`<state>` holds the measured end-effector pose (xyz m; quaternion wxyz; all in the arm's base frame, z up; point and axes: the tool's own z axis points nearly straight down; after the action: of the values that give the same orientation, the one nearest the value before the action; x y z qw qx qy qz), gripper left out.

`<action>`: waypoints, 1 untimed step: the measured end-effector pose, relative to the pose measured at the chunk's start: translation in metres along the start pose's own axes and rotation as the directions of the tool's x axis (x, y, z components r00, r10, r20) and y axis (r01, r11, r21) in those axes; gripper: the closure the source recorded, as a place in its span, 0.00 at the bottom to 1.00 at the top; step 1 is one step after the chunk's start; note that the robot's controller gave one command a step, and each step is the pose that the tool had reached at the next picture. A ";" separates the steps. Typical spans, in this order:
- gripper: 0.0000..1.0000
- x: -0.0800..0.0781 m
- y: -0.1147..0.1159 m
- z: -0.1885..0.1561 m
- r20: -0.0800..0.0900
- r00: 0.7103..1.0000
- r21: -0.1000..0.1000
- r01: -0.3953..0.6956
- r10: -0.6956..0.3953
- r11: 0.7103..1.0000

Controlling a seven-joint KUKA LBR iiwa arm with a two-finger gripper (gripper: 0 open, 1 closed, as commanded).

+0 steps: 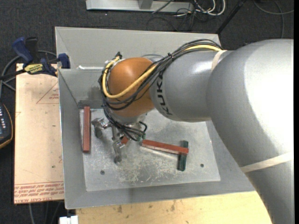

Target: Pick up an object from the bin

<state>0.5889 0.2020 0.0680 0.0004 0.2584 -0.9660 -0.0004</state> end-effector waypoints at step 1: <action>0.00 0.014 -0.071 -0.034 0.006 0.997 0.006 0.076 -0.076 0.997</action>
Offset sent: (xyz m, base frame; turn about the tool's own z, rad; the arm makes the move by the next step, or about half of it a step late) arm 0.0200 -0.0640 0.0320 -0.0842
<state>0.6118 0.1335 0.1018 -0.0034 0.2948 -0.9556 0.0016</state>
